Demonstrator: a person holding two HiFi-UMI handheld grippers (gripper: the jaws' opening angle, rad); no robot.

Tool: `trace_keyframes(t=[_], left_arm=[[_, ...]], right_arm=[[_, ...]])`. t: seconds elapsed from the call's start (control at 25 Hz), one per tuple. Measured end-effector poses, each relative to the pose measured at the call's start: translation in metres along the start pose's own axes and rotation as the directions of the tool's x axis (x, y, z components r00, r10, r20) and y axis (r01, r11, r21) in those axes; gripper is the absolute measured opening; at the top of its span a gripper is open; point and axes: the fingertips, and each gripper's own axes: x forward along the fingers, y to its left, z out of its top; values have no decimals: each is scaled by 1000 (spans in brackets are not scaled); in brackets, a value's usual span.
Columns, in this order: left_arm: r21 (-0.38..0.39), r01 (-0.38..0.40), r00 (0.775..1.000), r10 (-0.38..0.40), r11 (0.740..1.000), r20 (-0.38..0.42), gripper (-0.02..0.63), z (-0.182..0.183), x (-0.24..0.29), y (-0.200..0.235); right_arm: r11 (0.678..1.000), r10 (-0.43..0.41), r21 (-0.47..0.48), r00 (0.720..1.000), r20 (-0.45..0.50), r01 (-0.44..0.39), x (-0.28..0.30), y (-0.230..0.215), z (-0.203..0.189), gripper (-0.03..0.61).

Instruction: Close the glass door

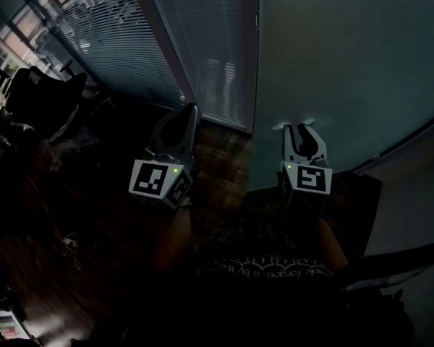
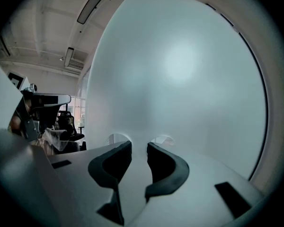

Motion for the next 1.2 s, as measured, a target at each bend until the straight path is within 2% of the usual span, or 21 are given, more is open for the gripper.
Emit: trace_keyframes(t=[0.28,0.48,0.56,0.8,1.2], left_arm=[[-15,31,999,-31,999,26,2,-8,34,36],[-20,108,993,-107,994,46,2,-9,75,63],[-30,139,989,-138,990,47,2,-9,92,71],[4,201,978,-200,980,51,2,-8,127,94],[-24,195,980,-194,980,44,2,-20,157,124]], right_arm=[[999,-49,12,999,0,49,33,-3,3,106],[999,-49,21,999,-2,49,62,-5,7,106],[997,-74,19,997,2,74,73,-9,9,106],[989,-144,26,990,11,144,106,-20,16,106],[978,-203,40,979,10,203,156,-37,25,106]])
